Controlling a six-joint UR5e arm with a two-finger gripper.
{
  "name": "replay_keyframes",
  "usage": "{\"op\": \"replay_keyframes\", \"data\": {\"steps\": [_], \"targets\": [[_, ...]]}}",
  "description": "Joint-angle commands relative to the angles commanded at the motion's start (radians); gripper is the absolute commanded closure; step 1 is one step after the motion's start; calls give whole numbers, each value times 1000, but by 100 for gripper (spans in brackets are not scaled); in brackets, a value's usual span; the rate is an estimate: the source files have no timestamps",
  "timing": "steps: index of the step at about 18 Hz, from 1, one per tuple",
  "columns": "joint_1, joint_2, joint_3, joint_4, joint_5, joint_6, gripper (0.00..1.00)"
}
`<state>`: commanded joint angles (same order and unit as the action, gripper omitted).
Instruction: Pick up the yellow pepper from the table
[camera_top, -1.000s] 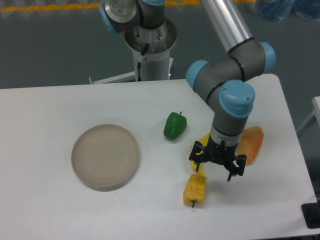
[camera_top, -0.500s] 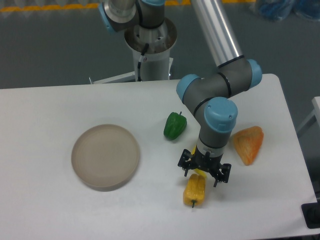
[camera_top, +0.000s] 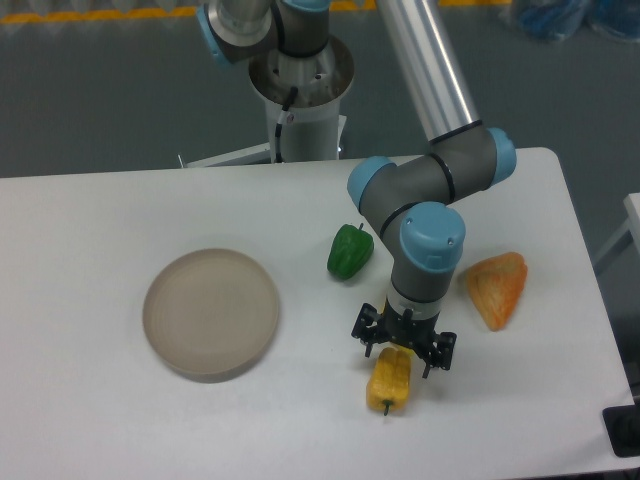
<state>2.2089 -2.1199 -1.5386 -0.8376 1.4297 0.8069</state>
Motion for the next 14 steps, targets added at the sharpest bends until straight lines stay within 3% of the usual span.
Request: {"op": "replay_keyframes", "data": {"steps": [1, 3, 4, 6, 14], "targets": [[0, 0, 2, -2, 2, 0, 24], [0, 2, 9, -2, 0, 3, 50], [0, 2, 9, -2, 0, 3, 54], [0, 3, 9, -2, 0, 8, 60], [8, 23, 57, -5, 0, 47, 64]]}}
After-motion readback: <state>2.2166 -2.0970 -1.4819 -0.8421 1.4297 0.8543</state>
